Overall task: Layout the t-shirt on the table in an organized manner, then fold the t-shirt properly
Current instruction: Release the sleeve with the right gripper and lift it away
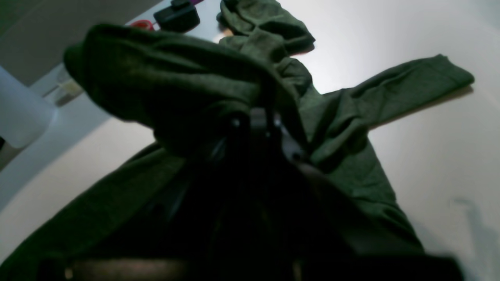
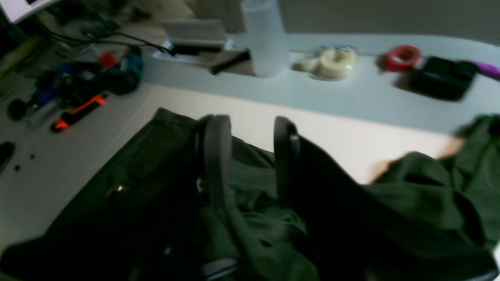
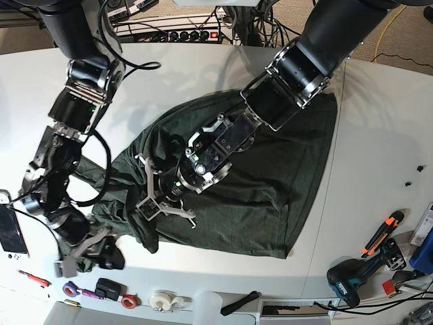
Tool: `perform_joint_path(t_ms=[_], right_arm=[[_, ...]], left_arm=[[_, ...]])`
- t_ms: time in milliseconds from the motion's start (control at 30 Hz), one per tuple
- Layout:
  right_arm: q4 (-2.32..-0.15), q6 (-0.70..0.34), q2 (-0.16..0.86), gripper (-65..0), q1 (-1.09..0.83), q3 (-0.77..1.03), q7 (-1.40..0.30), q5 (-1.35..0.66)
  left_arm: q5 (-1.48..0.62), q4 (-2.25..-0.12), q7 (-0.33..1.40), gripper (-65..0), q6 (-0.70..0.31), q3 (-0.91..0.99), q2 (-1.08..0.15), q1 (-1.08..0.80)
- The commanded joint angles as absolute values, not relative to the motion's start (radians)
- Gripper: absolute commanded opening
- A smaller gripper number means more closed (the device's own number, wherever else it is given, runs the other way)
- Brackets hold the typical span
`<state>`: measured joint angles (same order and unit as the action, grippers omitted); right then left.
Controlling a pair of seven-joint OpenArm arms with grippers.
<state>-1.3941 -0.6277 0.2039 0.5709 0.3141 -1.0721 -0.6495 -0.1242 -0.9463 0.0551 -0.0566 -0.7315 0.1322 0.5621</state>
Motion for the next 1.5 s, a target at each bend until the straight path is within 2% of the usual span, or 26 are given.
perform_joint_path(t_ms=[0, 200, 367, 400, 433, 500, 567, 800, 1100, 1233, 1467], right_arm=[[-1.412, -0.625, 0.237, -45.8, 0.606, 0.325, -1.048, -0.657], [-1.412, -0.607, 0.328, -45.8, 0.602, 0.492, -1.191, -0.671], [-1.412, -0.671, 0.403, -45.8, 0.519, 0.671, -1.337, -0.827], [-1.412, -0.673, 0.424, -45.5, 0.488, 0.684, -1.343, -0.839], [-1.412, -0.68, 0.444, -42.5, 0.457, 0.69, -1.343, -0.837], [-1.412, -0.69, 0.48, -35.4, 0.39, 0.688, -1.335, -0.838], [-1.412, -0.692, 0.502, -31.4, 0.327, 0.683, -1.319, -0.837], [-1.412, -0.692, 0.507, -31.3, 0.193, 0.682, -1.195, -0.755], [-1.408, -0.695, 0.507, -31.3, 0.18, 0.682, -1.161, -0.713], [-1.353, -0.698, 0.508, -31.3, 0.18, 0.682, -1.062, -0.635], [-1.215, -0.698, 0.507, -31.3, 0.181, 0.682, -0.979, -0.637]], left_arm=[[-0.127, -0.963, 0.028, -65.0, -0.053, -0.728, 0.157, 0.59], [-0.127, -0.963, 0.028, -65.0, -0.053, -0.728, 0.157, 0.59], [-0.127, -0.963, 0.026, -65.0, -0.053, -0.728, 0.157, 0.591], [-0.128, -0.963, 0.026, -65.0, -0.053, -0.728, 0.157, 0.591], [-0.128, -0.963, 0.026, -65.0, -0.053, -0.728, 0.157, 0.59], [-0.128, -0.963, 0.026, -65.0, -0.053, -0.728, 0.157, 0.591], [-0.127, -0.963, 0.026, -65.0, -0.053, -0.728, 0.157, 0.591], [-0.127, -0.963, 0.027, -65.0, -0.053, -0.728, 0.157, 0.591], [-0.127, -0.963, 0.027, -65.0, -0.053, -0.728, 0.157, 0.591], [-0.127, -0.963, 0.027, -65.0, -0.053, -0.728, 0.157, 0.591], [-0.128, -0.963, 0.025, -65.0, -0.053, -0.728, 0.157, 0.596]])
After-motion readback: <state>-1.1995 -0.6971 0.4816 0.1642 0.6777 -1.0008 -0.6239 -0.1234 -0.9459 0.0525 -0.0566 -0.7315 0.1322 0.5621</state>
